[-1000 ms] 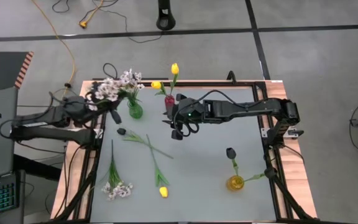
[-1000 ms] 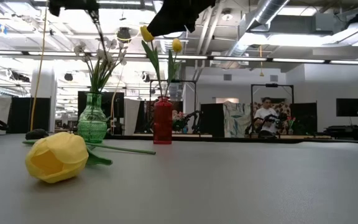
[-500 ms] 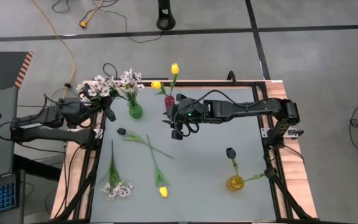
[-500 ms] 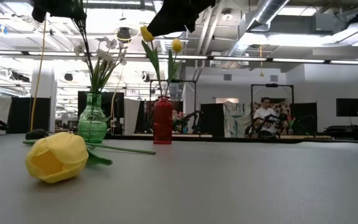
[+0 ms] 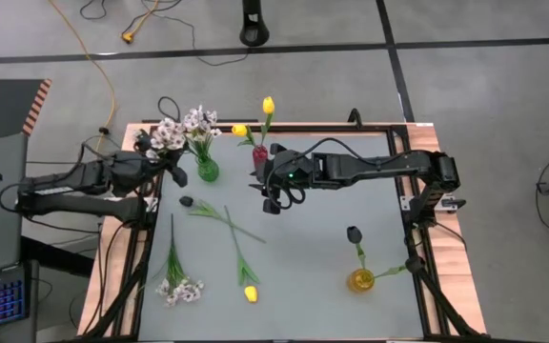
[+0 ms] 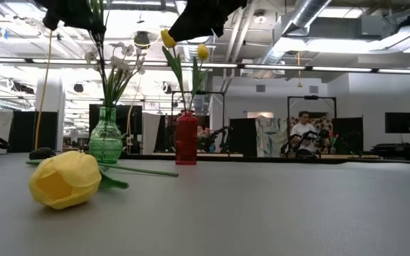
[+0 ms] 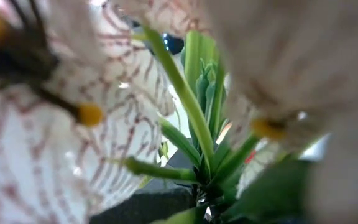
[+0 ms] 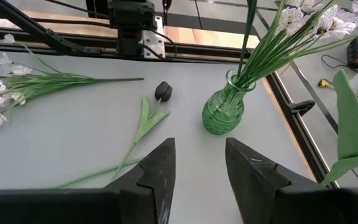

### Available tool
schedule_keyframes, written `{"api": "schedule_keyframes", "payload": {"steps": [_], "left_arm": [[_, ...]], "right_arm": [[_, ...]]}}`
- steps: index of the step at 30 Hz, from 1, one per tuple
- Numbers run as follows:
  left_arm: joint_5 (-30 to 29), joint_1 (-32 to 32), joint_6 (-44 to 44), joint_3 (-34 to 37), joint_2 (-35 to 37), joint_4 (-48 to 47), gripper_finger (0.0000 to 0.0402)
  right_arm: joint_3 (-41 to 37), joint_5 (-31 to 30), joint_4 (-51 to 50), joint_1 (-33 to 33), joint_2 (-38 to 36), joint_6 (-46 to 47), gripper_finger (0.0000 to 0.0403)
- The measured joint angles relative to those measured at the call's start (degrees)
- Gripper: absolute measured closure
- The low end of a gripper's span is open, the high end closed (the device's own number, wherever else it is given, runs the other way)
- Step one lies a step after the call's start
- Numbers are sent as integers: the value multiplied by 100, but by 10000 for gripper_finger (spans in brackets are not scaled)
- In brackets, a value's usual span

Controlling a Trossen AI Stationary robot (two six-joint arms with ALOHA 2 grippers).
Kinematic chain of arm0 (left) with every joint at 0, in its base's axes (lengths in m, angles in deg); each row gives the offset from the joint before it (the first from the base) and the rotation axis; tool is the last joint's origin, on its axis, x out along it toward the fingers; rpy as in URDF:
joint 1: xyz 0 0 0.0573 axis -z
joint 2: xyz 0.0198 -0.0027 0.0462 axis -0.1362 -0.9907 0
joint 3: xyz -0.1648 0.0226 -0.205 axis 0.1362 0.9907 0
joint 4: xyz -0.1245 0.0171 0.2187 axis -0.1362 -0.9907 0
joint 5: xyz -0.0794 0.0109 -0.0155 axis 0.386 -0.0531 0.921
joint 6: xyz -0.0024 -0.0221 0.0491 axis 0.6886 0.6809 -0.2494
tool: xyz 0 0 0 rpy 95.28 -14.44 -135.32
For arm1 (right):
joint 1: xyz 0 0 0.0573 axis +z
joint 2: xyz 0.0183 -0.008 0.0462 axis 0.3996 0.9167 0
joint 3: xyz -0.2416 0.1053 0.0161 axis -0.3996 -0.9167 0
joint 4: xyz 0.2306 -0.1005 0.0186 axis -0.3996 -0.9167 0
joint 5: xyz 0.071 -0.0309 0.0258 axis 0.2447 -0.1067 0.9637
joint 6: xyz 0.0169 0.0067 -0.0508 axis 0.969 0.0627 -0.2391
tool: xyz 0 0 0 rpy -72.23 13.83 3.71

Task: Sort flowers into vase by color
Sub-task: Put the top white flowers into the green vase

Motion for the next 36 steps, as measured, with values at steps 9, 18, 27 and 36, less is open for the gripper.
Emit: {"api": "schedule_keyframes", "payload": {"steps": [9, 18, 27, 36], "left_arm": [[17, -498, 568, 0, -422, 0, 401], [18, -960, 1160, 0, -753, 4, 396], [353, -1109, 966, 2, -944, -39, 344], [517, -1117, 742, 2, -941, -181, 273]], "right_arm": [[0, 2, 0, 0, 0, -1, 237], [0, 2, 0, 0, -2, 0, 237], [0, 2, 1, 0, -2, 0, 237], [0, 4, 0, 0, -2, -2, 237]]}}
